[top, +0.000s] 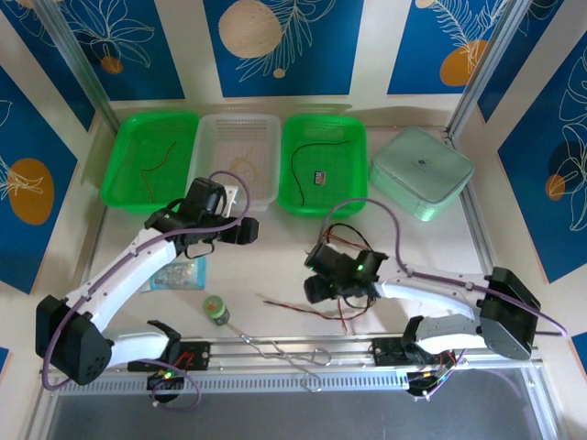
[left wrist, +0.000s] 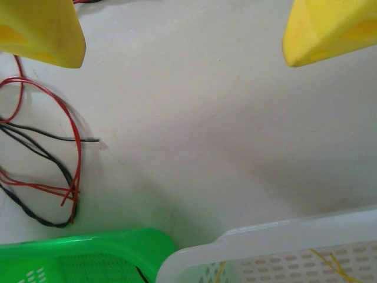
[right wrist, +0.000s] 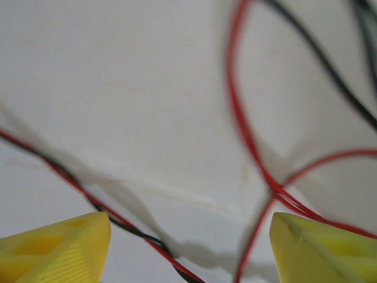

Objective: Untangle the cables

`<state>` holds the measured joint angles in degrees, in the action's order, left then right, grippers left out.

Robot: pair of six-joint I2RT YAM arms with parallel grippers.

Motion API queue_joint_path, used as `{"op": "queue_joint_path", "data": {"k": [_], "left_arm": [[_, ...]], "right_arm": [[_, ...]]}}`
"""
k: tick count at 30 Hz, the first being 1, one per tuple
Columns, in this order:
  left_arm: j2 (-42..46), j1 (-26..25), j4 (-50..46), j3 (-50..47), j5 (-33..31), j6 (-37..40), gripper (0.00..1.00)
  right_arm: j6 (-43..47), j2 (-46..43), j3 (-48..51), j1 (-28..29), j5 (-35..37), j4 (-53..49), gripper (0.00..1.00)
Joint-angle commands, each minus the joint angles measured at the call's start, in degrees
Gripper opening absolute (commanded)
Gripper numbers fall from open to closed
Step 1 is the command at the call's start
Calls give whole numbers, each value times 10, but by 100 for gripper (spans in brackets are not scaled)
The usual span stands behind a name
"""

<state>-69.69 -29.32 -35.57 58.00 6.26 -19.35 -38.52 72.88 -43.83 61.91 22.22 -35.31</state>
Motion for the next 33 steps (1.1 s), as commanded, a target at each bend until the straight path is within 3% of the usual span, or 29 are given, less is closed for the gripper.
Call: {"op": "queue_joint_path", "data": {"k": [1,4,9,14,22,33], "left_arm": [[14,10,-15,4,28,-20,86],[24,23,-26,4,30,-22,86],[42,60,-69,20,44,-26,86],[50,76,-105,39,48,-9,86],[65,85,-101,22,62,-20,86],[82,97,-101,22,67,-25,86]], "right_arm": [[146,28,-7,40,17,99,73],[244,62,-4,66,-18,160,72],[306,124,-28,69,-56,170,69],[321,208,-83,72,-61,114,62],[343,265,-114,73,-73,84,48],[361,272,-118,76,-62,82,6]]}}
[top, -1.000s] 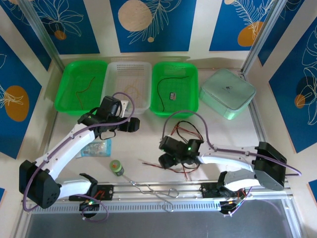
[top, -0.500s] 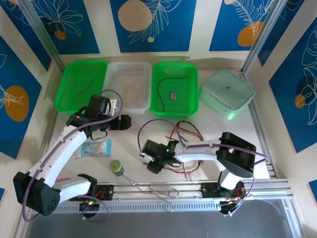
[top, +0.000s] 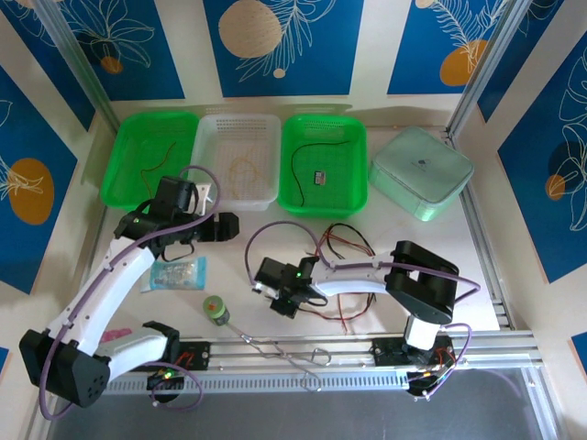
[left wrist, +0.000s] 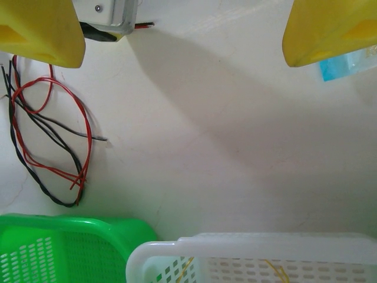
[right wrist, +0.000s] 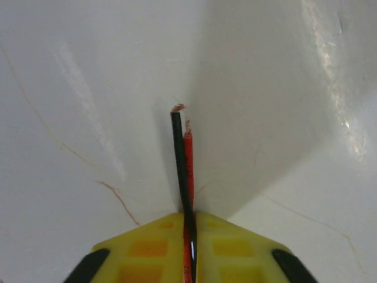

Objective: Untangle the cables

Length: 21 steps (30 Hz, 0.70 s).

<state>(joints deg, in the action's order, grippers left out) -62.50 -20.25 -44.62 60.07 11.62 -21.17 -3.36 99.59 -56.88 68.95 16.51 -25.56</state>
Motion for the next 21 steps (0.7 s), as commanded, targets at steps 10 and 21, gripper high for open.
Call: {"op": "queue_joint_path", "data": {"k": [10,21], "left_arm": [[30,6,-10,37,23,-18,84],[38,5,13,66,53,-36,81]], "right_arm": [[67,-163,62,-34,62,78,0],[134,-391,37,-185,0,158,0]]}}
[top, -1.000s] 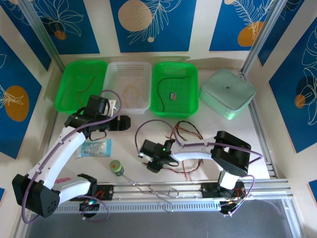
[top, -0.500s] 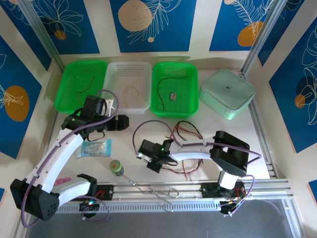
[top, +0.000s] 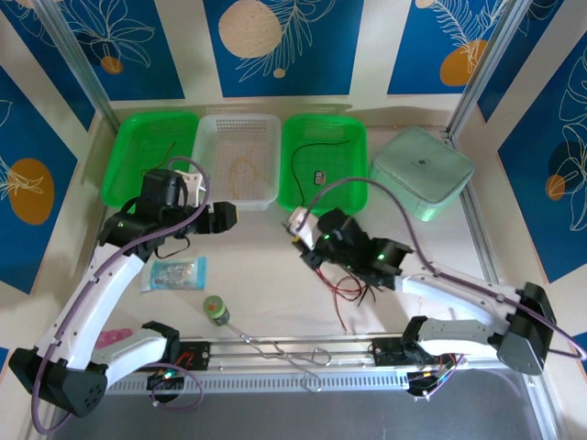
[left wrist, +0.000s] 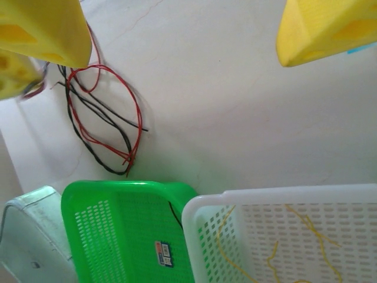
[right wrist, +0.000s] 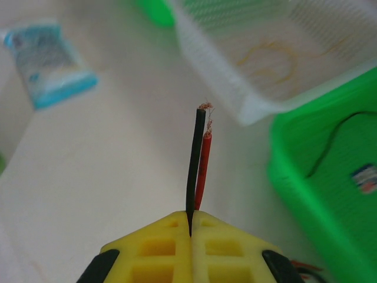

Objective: Untangle the cables

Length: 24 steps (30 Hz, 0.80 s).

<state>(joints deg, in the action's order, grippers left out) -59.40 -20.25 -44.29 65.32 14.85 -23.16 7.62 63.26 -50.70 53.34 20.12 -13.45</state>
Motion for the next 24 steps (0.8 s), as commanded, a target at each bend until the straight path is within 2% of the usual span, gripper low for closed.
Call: {"op": "queue_joint_path", "data": {"k": [1,6,13,18,21,24], "left_arm": [[7,4,15,14,22,-19,81],[0,3,31,14,29,-29,80],[-14,-5,35,20,32,-31,80],[-16,-8,37,27,32,-31,80],[-18,-9,39,30,33,-33,80],[-20,-9,40,33,37,-33,79]], "right_arm": [[24,-40,-35,-44,-54,47,0],[44,-49,-86,-107,-112,97,0],[89,19,-236,-186,-161,81,0],[85,54,-326,-205,-183,84,0],[68,59,-348,-210,-201,93,0],[96,65,-367,-216,-207,111,0]]}}
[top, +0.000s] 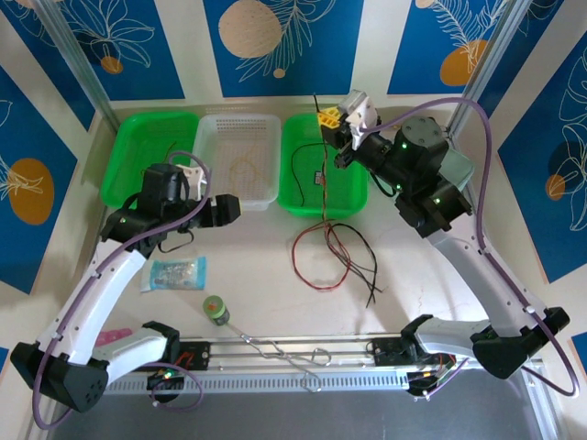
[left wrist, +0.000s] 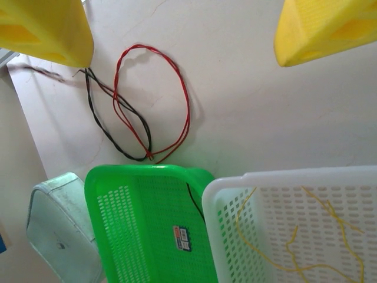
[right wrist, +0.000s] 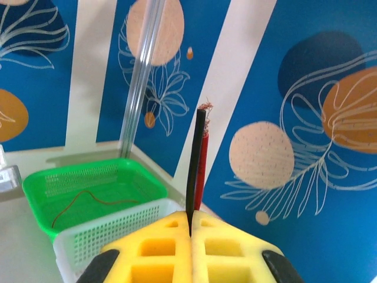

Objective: Untangle the cables

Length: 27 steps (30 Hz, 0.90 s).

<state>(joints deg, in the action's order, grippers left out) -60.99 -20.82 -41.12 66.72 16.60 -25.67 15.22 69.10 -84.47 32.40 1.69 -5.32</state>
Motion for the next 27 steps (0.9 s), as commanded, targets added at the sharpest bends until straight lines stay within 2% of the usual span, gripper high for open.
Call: {"op": "queue_joint_path", "data": {"k": [1,4,7,18,21,24,27], "left_arm": [[-5,-4,8,21,21,-8,79],[-8,-5,9,30,25,-9,79],[-7,-7,27,33,31,-19,77],[-42,-17,105,90,90,-50,73],[-54,-25,133,102,97,-64,71],[-67,-37,155,110,106,-74,66],[-79,-55,171,117,105,-79,63]], "right_arm": [[25,13,-47,-12,-27,19,0],[11,27,-95,-28,-50,-6,0],[-22,19,-82,-27,-76,3,0],[-121,-43,135,10,-72,103,0],[-122,-56,200,35,-27,120,0],[-116,-69,266,73,70,165,0],[-100,-74,307,105,137,184,0]]}}
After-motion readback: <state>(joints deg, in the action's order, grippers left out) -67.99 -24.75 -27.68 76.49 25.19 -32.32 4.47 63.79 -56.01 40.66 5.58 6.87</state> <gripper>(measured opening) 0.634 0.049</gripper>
